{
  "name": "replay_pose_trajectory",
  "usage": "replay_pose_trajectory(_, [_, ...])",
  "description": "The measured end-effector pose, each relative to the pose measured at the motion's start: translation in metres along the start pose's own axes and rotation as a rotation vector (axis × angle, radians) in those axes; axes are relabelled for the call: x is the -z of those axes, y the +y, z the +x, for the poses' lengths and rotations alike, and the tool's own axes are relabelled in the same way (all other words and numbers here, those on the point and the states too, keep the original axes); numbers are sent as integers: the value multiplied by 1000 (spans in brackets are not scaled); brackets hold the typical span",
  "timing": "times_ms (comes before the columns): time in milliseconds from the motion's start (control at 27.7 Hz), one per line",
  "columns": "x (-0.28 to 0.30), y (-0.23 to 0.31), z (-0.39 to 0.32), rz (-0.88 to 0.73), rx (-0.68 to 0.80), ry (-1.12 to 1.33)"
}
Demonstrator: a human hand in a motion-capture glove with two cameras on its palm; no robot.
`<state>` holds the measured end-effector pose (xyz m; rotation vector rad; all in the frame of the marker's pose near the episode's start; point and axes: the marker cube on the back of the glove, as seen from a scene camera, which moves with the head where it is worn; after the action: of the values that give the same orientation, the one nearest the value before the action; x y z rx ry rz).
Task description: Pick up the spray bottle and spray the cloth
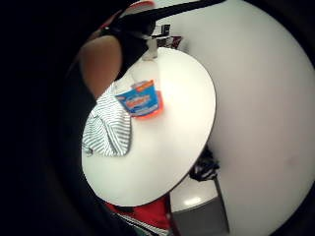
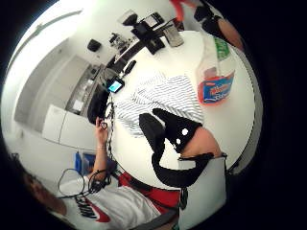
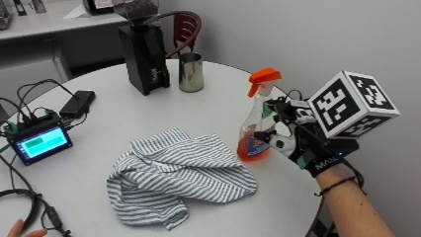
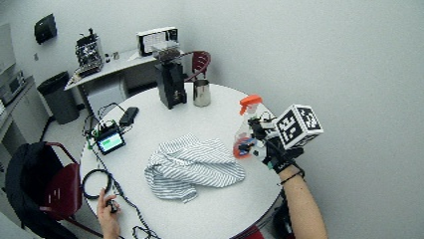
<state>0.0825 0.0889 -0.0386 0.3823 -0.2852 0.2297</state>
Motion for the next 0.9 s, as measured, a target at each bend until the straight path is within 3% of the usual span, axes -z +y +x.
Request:
replay_pose_trajectory(253, [-9, -19, 36, -20, -153, -31])
replay_pose_trajectory(614, [-35, -42, 53, -110, -245, -161])
replay_pose_trajectory(903, [-42, -56, 49, 0, -246, -338])
